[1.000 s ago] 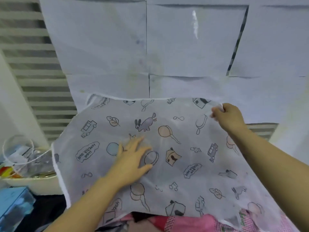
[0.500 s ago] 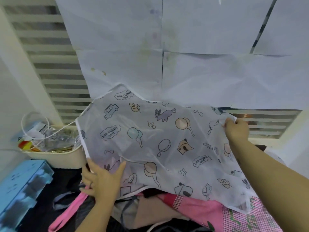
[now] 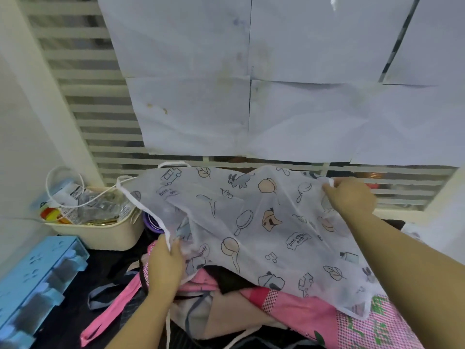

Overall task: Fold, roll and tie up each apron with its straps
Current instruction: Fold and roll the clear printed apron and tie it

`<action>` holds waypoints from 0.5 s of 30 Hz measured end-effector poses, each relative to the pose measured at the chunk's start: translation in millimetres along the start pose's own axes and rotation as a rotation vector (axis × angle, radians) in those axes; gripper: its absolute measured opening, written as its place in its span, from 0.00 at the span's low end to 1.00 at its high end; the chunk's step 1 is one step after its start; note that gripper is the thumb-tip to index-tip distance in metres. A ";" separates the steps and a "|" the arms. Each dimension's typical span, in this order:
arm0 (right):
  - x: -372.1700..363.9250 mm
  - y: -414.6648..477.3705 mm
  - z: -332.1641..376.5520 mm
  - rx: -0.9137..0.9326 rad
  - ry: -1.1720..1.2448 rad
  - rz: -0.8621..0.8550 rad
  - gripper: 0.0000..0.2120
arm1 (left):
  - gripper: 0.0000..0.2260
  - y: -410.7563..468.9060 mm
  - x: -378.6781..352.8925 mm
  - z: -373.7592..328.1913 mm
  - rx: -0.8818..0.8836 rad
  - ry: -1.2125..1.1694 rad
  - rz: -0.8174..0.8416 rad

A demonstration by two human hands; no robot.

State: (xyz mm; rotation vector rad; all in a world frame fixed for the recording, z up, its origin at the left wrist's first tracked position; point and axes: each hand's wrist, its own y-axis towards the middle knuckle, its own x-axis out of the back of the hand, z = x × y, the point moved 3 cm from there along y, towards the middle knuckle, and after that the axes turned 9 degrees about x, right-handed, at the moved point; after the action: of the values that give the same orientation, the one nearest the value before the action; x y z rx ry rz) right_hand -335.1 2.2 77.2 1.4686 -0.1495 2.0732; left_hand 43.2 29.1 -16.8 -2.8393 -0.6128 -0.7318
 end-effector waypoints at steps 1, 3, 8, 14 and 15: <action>4.8 1.8 3.4 0.012 0.039 0.054 0.15 | 0.09 4.0 3.3 -15.4 -0.069 -0.016 -0.025; 15.8 6.4 14.4 -0.034 0.298 0.097 0.14 | 0.11 13.3 8.0 -44.6 -0.139 -0.055 -0.040; 56.3 7.5 54.2 -0.266 1.361 0.054 0.10 | 0.09 41.8 21.7 -136.1 -0.169 -0.263 0.099; 133.1 -0.5 69.5 -0.045 1.252 -0.274 0.08 | 0.21 50.0 41.7 -235.4 -0.021 -0.484 0.717; 146.9 -0.8 66.8 -0.056 1.259 -0.324 0.09 | 0.20 47.1 48.1 -248.9 -0.111 -0.415 0.705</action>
State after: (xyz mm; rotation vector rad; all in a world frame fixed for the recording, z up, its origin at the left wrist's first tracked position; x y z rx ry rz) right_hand -311.7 33.5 233.7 -0.0418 0.4821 2.2712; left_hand -5.7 -55.8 221.7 -2.9973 0.4098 -0.0562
